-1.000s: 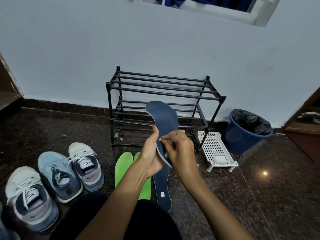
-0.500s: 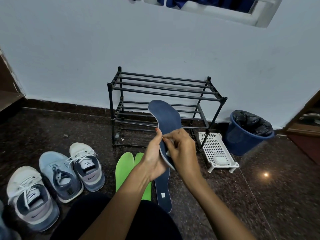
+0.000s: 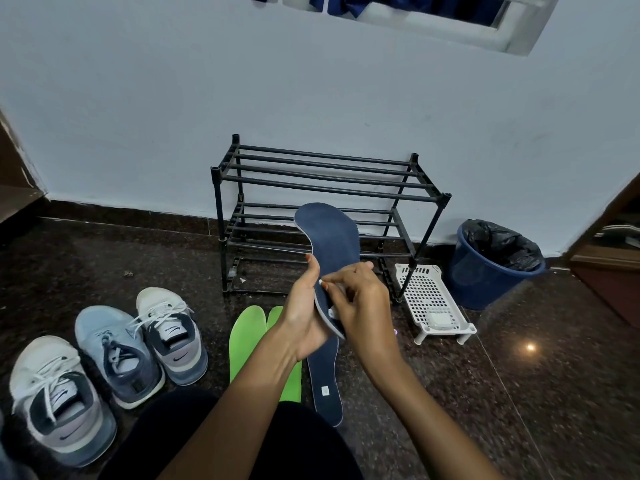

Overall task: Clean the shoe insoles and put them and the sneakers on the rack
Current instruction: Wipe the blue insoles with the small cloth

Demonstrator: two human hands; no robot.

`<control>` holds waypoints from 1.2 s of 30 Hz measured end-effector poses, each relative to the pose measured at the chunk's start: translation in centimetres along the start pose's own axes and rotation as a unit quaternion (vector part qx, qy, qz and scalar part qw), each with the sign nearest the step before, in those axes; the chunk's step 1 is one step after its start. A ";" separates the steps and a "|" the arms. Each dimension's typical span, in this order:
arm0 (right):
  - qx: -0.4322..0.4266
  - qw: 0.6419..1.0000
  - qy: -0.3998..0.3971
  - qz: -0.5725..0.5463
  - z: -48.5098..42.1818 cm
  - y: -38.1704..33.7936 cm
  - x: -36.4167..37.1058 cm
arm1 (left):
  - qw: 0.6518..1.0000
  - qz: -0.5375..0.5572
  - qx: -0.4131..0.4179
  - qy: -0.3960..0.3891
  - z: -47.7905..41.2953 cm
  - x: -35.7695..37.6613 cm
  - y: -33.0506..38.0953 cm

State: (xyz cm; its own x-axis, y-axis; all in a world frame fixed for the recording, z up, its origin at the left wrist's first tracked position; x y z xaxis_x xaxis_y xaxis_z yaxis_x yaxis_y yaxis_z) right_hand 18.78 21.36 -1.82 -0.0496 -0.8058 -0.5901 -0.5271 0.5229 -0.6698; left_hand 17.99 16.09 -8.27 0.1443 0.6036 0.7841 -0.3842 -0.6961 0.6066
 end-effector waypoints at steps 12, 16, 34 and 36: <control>-0.002 1.000 -0.026 -0.014 1.7 0.2 0.2 | 0.999 -0.023 0.026 0.015 -0.1 -0.4 0.6; 0.002 1.000 -0.006 -0.020 1.0 0.1 0.1 | 0.999 -0.020 0.027 0.002 0.1 -0.1 0.6; -0.010 1.000 -0.008 -0.024 1.3 0.0 0.4 | 0.999 -0.028 0.023 -0.008 -0.1 -0.2 0.4; -0.015 0.999 -0.018 -0.028 2.0 0.1 0.5 | 0.999 -0.029 0.027 -0.001 -0.1 -0.4 0.6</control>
State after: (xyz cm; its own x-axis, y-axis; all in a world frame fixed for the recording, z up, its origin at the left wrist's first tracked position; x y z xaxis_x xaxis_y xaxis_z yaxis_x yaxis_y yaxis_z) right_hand 20.39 21.54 -3.04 0.0108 -0.8229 -0.5680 -0.5538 0.4680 -0.6886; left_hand 17.63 15.47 -8.23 0.1661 0.6436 0.7471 -0.3254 -0.6794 0.6576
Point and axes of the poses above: each hand's wrist, its own z-axis away from the middle knuckle, its own x-axis out of the palm, y = z × x, the point moved 7 cm from there along -z, towards the middle knuckle, and after that the axes turned 7 degrees about -y, right-handed, at the moved point
